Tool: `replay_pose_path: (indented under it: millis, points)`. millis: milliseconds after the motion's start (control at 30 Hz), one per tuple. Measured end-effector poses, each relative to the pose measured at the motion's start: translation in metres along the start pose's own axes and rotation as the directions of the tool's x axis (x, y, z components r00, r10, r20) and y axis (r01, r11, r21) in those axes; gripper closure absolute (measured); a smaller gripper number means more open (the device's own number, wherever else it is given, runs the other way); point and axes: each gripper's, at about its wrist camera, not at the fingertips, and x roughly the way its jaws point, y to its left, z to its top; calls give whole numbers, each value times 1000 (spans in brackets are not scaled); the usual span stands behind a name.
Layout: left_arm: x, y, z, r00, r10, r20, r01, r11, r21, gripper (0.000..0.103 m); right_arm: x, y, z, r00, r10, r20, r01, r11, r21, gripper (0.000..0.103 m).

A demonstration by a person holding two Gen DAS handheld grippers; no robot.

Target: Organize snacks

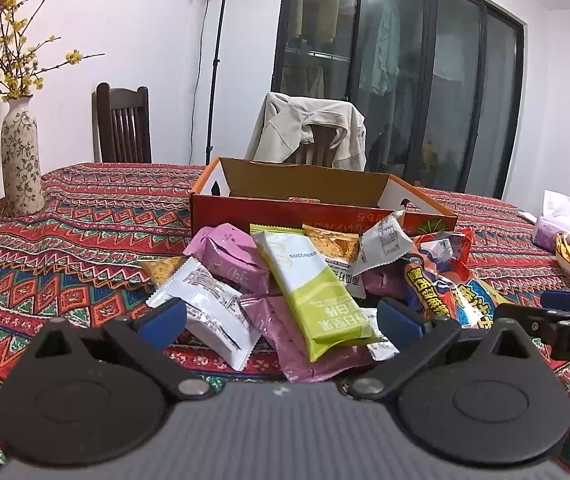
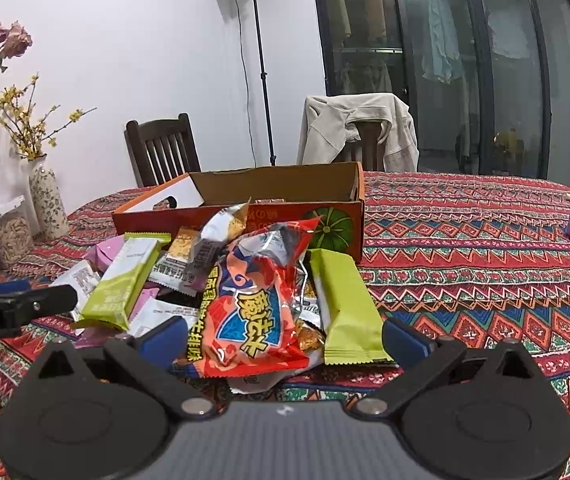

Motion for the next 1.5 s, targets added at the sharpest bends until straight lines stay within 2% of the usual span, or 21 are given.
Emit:
replay_pose_path:
  millis: [800,1033,1200,1400,1500]
  points:
    - [-2,1,0,1000,-6,7,6,1000,-4,0,1,3,-1,1000,7,-6,-7,1000,-5,0]
    - [1,3,6,1000,13,17,-13,1000,0,0,5,2,3,1000,15,-14,-15,1000,-18,0]
    - [5,7,12,999,35,25,-34,999,-14,0,15,0,14,999,-16,-30,15,999,-31,0]
    - [14,13,16,998,67,6,-67,997,-30,0,38,10,29,997,27,-71,-30,998,-47,2]
    - [17,18,16,997,82,-12,-83,996,-36,0,57,23,34,995,19,-96,-25,998,-64,3]
